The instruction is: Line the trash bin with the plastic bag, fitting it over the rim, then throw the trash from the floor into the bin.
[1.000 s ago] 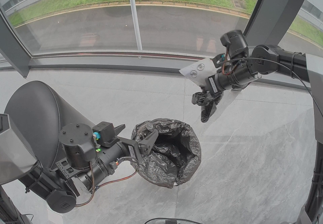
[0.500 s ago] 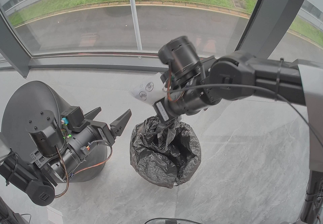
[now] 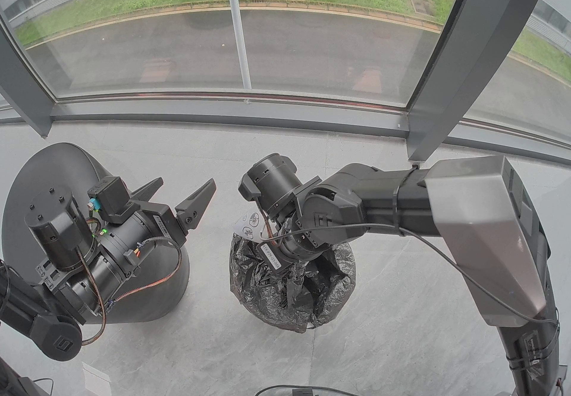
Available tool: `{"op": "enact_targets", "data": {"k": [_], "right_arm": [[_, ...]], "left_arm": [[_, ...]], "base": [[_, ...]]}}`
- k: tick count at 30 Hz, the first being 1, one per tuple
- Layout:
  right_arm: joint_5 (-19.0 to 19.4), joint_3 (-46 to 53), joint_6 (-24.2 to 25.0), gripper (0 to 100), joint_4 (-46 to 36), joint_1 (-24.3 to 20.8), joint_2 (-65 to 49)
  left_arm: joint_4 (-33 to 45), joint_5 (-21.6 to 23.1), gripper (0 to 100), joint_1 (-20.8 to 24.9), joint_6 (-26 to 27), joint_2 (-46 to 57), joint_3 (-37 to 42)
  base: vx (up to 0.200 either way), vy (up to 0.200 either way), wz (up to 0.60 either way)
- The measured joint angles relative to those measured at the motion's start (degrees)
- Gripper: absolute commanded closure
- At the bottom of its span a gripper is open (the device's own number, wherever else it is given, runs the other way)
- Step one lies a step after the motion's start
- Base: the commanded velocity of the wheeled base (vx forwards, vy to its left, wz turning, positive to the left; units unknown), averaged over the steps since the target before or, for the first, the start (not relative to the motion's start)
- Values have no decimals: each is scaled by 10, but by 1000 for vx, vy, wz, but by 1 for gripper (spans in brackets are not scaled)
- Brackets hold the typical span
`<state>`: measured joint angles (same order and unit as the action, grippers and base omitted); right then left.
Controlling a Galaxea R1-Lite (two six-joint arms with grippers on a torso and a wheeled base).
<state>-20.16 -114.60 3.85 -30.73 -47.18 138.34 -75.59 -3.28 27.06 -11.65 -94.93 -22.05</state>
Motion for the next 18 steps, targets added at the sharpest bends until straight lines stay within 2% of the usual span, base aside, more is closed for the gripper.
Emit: {"op": "enact_targets", "data": {"k": [18], "right_arm": [[-1, 0, -6, 100, -8, 37, 57]], "left_arm": [[0, 0, 0, -3, -1, 2, 1]], "base": [[0, 0, 0]]}}
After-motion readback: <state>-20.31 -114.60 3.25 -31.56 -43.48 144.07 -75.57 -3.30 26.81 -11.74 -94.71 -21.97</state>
